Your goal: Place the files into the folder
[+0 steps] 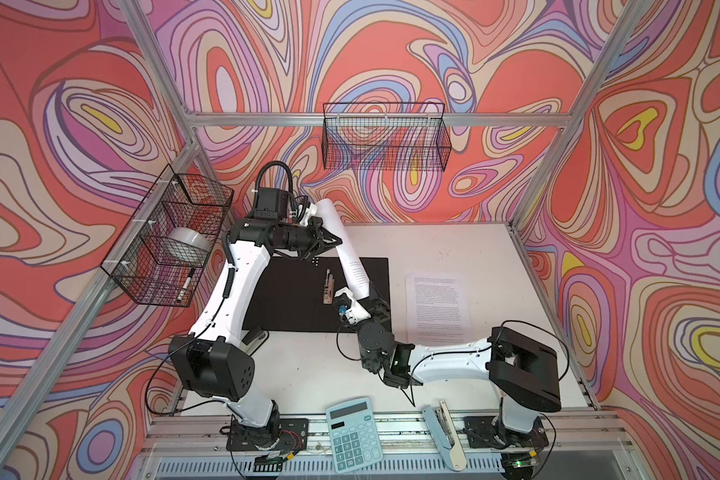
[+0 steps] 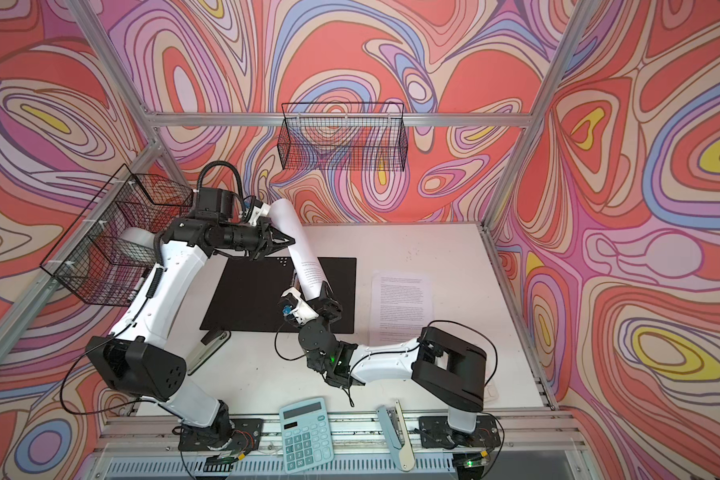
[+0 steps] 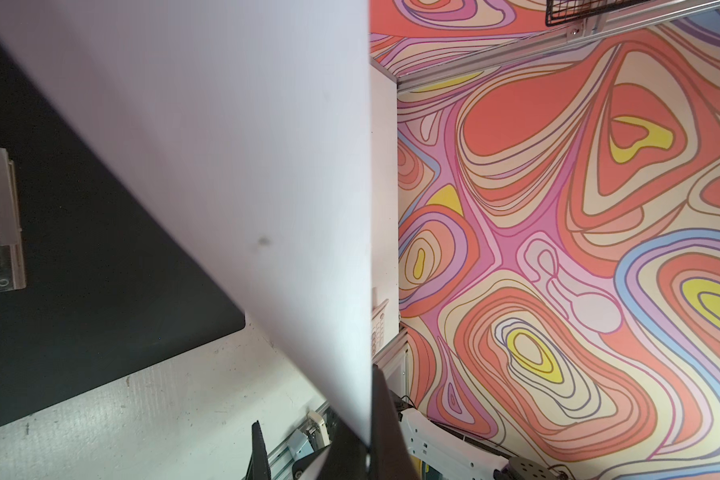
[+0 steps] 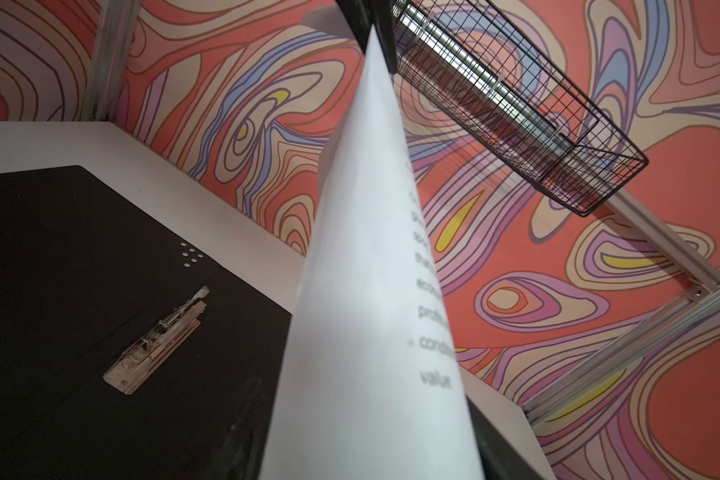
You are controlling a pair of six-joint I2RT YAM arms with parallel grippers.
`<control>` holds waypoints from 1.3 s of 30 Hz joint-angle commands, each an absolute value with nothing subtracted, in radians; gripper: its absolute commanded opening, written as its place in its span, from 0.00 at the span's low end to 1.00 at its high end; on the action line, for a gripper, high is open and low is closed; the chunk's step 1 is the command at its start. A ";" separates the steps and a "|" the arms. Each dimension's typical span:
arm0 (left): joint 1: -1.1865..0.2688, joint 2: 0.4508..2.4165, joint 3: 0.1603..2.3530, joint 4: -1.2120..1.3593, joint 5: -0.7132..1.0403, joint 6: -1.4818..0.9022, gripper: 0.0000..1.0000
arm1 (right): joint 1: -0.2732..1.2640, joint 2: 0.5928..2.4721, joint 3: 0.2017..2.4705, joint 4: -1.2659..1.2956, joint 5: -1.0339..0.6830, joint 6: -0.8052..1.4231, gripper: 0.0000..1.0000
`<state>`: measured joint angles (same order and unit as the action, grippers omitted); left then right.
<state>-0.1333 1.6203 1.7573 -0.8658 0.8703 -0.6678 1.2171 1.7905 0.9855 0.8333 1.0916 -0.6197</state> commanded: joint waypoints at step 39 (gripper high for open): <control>-0.101 1.595 1.673 -0.754 1.055 -0.714 0.00 | 1.160 1.719 1.012 0.725 1.055 -0.710 0.06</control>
<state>-0.0982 1.6131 1.6730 -0.7761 1.0233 -0.6971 1.1618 1.7523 0.9947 0.8341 1.0607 -0.8036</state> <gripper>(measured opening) 0.048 0.096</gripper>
